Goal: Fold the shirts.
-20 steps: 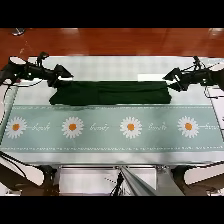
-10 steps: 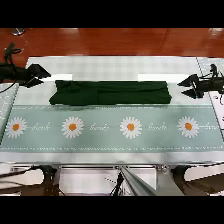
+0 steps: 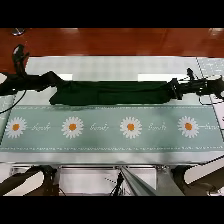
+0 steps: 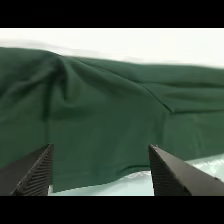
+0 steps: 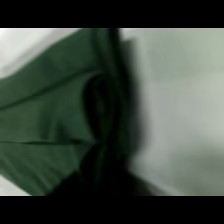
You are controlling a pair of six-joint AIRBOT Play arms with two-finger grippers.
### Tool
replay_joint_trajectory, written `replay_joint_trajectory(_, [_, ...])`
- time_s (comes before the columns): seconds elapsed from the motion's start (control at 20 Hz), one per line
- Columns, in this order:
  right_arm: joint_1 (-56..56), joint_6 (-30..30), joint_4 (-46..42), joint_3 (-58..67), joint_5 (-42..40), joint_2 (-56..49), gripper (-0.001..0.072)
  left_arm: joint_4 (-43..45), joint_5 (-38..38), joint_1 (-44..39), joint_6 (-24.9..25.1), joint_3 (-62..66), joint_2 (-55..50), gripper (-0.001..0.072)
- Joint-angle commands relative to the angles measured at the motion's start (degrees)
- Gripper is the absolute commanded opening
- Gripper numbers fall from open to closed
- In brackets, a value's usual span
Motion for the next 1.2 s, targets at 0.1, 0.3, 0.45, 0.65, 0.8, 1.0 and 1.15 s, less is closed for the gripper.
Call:
replay_joint_trajectory(0.1, [1.5,-0.8,1.2,0.5,5.4,4.7,0.0027,-2.4,0.9,-5.8,0.2,-0.5,-0.6,0.0021])
replay_joint_trajectory(0.3, [2.4,1.8,-14.6,-4.6,7.3,20.4,0.0027,-5.5,3.6,-17.1,1.6,-0.2,-1.6,0.002])
replay_joint_trajectory(0.45, [2.2,1.7,-15.3,-16.0,4.9,37.7,0.0027,-5.4,7.9,-27.8,-3.6,2.1,-6.4,0.0019])
replay_joint_trajectory(0.65, [2.3,6.0,-15.1,-27.4,6.0,59.2,0.0027,-5.4,6.3,-39.8,-3.7,11.9,-19.0,0.0019])
replay_joint_trajectory(0.8, [2.3,11.0,-14.8,-29.0,9.2,70.7,0.0027,-5.4,4.5,-46.4,-7.6,20.7,-28.5,0.0019])
replay_joint_trajectory(1.0, [2.3,15.5,-13.2,-29.0,12.0,78.5,0.0027,-5.5,-1.6,-53.7,-12.3,30.2,-38.2,0.002])
replay_joint_trajectory(1.15, [2.3,15.8,-10.2,-29.0,12.1,79.1,0.0027,-6.3,-7.3,-58.2,-11.8,34.4,-41.8,0.002])
